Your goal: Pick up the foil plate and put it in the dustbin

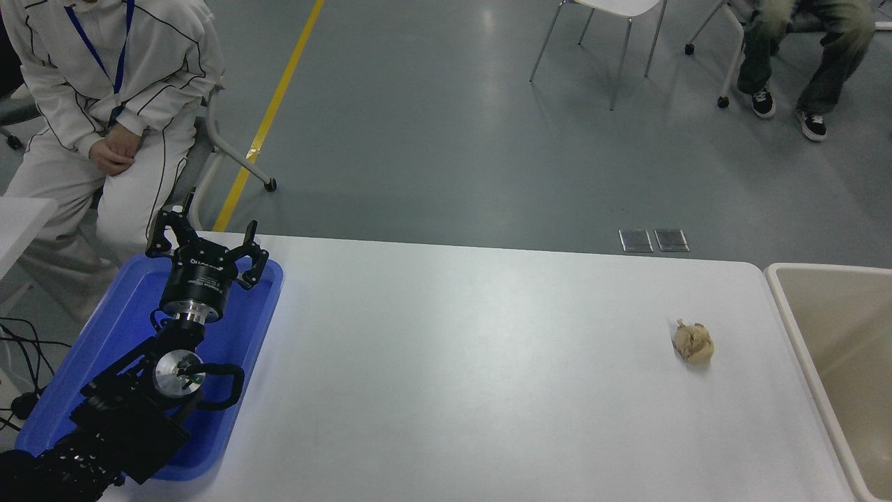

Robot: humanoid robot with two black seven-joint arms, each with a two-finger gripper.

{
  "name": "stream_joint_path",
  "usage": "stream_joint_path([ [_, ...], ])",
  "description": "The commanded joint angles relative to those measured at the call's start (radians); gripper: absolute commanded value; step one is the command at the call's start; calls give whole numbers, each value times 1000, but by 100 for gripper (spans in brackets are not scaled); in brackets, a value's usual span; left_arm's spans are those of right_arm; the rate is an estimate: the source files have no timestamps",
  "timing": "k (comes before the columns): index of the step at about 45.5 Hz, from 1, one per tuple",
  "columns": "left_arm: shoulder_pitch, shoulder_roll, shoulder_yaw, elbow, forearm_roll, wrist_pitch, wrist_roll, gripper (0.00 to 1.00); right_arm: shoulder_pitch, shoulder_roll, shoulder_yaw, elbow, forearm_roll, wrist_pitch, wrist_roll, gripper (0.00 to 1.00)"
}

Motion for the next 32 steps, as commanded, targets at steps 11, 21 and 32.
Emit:
stream_joint_path([
  [11,0,0,0,-2,0,0,0,100,285,-82,-240,337,0,66,0,100],
  [21,0,0,0,-2,0,0,0,100,491,-75,-426,405,0,236,0,100],
  [32,0,0,0,-2,0,0,0,100,660,-45,-544,465,0,373,0,100],
])
